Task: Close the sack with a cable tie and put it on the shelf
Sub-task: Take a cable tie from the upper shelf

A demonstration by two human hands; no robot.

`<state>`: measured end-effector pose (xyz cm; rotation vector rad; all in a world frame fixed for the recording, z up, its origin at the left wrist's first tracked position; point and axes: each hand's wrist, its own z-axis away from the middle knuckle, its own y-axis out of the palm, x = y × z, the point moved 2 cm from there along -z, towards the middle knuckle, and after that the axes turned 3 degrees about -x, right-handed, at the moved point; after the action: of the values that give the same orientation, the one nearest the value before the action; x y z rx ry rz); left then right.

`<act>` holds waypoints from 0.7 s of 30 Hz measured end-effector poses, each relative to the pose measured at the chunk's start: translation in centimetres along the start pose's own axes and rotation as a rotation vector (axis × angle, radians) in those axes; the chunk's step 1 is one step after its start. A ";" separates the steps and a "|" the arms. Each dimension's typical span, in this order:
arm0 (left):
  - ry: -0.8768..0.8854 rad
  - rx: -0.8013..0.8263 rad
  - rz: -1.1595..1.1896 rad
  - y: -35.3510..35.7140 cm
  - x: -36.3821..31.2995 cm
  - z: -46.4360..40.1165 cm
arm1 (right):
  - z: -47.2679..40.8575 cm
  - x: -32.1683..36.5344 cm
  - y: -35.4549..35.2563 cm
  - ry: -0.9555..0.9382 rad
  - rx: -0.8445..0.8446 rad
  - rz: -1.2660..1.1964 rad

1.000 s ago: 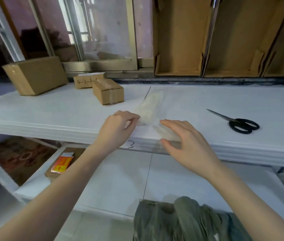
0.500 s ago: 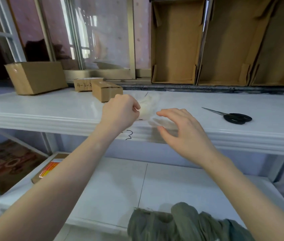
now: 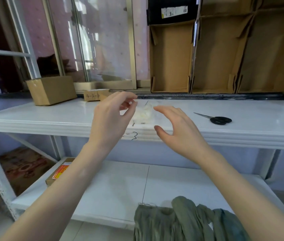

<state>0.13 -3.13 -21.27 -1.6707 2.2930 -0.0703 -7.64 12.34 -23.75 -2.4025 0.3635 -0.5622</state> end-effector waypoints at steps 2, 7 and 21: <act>0.028 -0.033 0.034 -1.5 -1.7 -0.1 | 0.3 1.2 -1.0 -0.018 -0.037 -0.020; 0.039 -0.057 0.136 -4.6 -6.1 -0.7 | 1.2 3.9 -3.5 -0.053 -0.102 -0.031; -0.026 0.106 0.474 -6.9 -14.5 3.8 | 11.0 8.9 -9.8 0.133 -0.053 -0.484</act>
<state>11.55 8.71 -20.34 -1.0378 2.5484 -0.0643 6.56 22.06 -22.60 -2.5160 -0.1615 -0.9368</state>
